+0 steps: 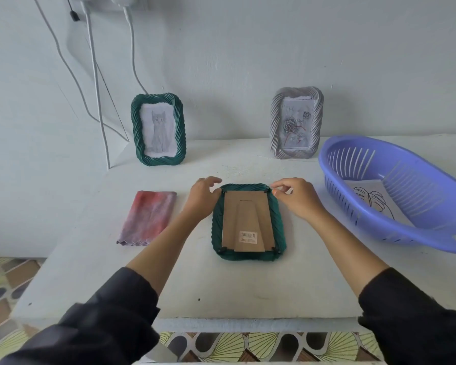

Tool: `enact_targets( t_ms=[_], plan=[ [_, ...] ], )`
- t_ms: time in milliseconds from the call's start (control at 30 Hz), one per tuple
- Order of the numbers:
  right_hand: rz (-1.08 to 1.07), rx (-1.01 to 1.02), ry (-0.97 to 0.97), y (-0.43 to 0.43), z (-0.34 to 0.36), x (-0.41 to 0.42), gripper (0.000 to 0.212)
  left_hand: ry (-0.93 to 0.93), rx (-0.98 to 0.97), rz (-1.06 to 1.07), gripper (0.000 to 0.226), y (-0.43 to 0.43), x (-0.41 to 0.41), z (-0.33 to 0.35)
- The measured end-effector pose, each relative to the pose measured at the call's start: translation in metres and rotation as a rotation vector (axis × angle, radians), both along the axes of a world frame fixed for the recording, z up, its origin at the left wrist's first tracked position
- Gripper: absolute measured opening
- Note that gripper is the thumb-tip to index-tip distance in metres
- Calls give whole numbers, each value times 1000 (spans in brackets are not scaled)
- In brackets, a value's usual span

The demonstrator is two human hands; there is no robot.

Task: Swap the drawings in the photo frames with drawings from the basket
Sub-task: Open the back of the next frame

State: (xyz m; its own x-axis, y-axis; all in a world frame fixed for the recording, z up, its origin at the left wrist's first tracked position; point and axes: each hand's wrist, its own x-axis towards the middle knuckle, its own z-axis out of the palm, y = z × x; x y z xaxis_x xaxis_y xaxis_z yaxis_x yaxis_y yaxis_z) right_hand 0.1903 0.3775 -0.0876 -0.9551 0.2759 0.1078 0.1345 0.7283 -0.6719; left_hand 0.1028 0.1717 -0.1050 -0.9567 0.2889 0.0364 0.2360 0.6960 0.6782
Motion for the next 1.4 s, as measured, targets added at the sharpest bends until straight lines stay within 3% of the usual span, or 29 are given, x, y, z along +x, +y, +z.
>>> enact_targets(
  t_ms=[133, 433, 600, 833, 933, 1033, 1200, 1400],
  plan=[
    [51, 41, -58, 2, -6, -18, 23, -1, 9, -113, 23, 0, -10, -2],
    [150, 79, -51, 17, -10, -35, 10, -9, 42, -134, 12, 3, -26, -5],
    [152, 93, -78, 16, -7, -44, 5, -1, 25, -77, 9, 12, -26, -6],
    [42, 99, -36, 5, -14, -48, 19, 44, 6, 87, 6, 27, -15, -11],
    [8, 108, -33, 4, -19, -44, 16, 10, 109, 101, 6, 21, -12, -16],
    [15, -3, 27, 7, -30, -36, 11, 2, 234, 93, 15, 14, -3, -22],
    [0, -167, 219, 8, -41, -14, 12, 106, 255, 121, 8, 12, 13, -24],
    [52, -133, 145, 4, -43, 17, 7, 55, 226, 26, 12, 0, 29, -24]
  ],
)
